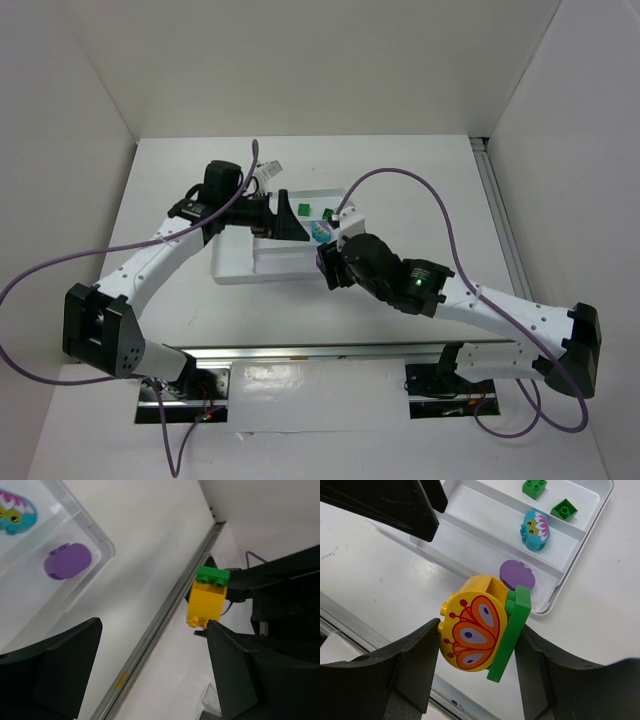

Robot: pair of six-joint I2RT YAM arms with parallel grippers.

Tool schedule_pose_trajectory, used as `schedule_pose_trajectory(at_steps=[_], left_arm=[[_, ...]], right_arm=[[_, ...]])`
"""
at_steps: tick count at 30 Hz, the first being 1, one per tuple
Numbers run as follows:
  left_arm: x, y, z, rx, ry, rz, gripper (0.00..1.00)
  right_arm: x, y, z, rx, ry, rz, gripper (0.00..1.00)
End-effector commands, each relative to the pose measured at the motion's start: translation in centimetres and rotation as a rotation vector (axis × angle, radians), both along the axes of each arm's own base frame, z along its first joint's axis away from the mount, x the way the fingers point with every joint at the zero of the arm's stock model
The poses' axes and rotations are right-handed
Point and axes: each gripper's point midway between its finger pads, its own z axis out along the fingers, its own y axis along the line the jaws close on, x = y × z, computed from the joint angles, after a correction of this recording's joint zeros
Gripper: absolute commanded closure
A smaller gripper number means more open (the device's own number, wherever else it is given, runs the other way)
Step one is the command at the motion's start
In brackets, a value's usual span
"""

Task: Sort the legos into containers by color

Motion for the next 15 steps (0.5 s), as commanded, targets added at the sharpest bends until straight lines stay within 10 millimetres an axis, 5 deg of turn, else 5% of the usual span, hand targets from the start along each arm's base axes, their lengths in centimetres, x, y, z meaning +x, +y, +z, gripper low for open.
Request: schedule_pose_trajectory(at_steps=[1, 15], left_arm=[[-0.9, -1.5, 3.5, -0.148, -0.088, -0.148, 0.02], [-3.7, -4.5, 1.9, -0.158, -0.082, -0.325, 0.04]], right_arm=[[0.2, 0.3, 1.1, -0.011, -0.040, 0.022, 0.46], [0.0, 1.9, 1.6, 0.002, -0.027, 0.085, 0.46]])
